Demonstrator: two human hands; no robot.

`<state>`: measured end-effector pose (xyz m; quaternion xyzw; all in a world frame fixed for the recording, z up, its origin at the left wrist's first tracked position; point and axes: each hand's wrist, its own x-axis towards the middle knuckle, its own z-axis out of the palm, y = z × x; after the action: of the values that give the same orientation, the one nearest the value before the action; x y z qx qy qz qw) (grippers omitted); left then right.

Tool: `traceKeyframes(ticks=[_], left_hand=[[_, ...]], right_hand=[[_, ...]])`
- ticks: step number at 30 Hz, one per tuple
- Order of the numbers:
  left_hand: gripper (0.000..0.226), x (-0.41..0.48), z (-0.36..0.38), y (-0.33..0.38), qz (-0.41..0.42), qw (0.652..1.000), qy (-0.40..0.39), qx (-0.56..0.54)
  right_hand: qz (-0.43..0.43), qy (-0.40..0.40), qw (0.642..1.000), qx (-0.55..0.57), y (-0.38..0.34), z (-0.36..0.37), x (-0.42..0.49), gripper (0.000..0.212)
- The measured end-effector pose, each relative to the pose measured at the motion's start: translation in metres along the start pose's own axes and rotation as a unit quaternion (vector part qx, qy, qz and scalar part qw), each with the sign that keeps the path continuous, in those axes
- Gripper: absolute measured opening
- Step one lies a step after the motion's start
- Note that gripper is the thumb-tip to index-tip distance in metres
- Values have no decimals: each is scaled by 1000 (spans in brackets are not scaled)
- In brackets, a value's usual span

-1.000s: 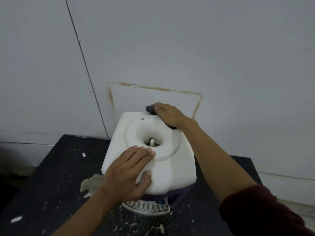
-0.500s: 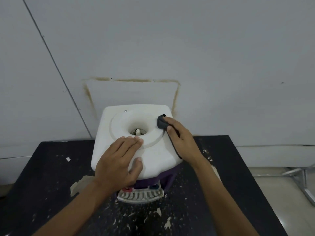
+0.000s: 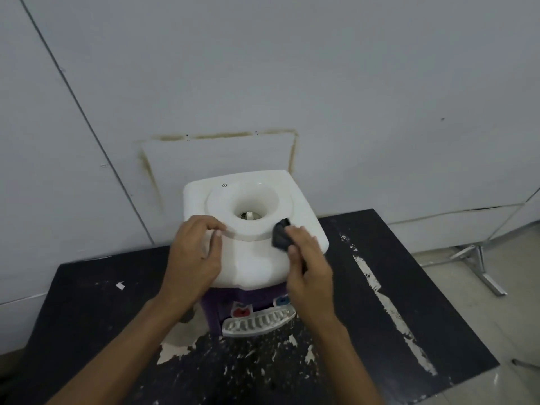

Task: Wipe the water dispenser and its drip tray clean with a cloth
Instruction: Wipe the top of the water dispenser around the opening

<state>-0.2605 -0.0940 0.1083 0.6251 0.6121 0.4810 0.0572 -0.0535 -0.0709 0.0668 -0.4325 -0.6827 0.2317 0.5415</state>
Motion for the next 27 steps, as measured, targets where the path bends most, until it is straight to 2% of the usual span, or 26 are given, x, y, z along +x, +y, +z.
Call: traceKeyframes(ticks=[2,3,6,10,13,16,19,21,23,27], left_hand=[[13,3,-17,-17,-31,999,0,33],[13,3,-24,-23,-42,998,-13,39],[13,2,-35,-38,-31,997,-48,45],[12,4,-43,-43,-42,998,-33,30],[11,5,-50,-44,-107,994,-18,-23],[7,1,-58,-42,-155,986,24,-55],[7,-6,-62,-37,-191,977,48,-83],[12,-11,-60,-32,-199,974,54,-94],[11,-18,-56,-28,-203,972,63,-101],[17,-41,-38,-25,-161,983,65,-62]], right_hand=[[53,40,997,-31,-2,0,6,32],[52,37,996,-59,-4,5,5,32],[-18,12,991,-133,-19,35,-9,32],[-108,-43,970,-214,-51,90,-34,34],[-138,-92,964,-207,-66,124,-38,34],[-91,-124,978,-139,-74,130,-24,32],[-43,-117,990,-65,-78,118,-12,32],[-50,-103,989,-93,-71,106,-5,34],[-96,-125,974,-165,-63,96,2,35],[-225,-245,906,-261,-56,88,25,37]])
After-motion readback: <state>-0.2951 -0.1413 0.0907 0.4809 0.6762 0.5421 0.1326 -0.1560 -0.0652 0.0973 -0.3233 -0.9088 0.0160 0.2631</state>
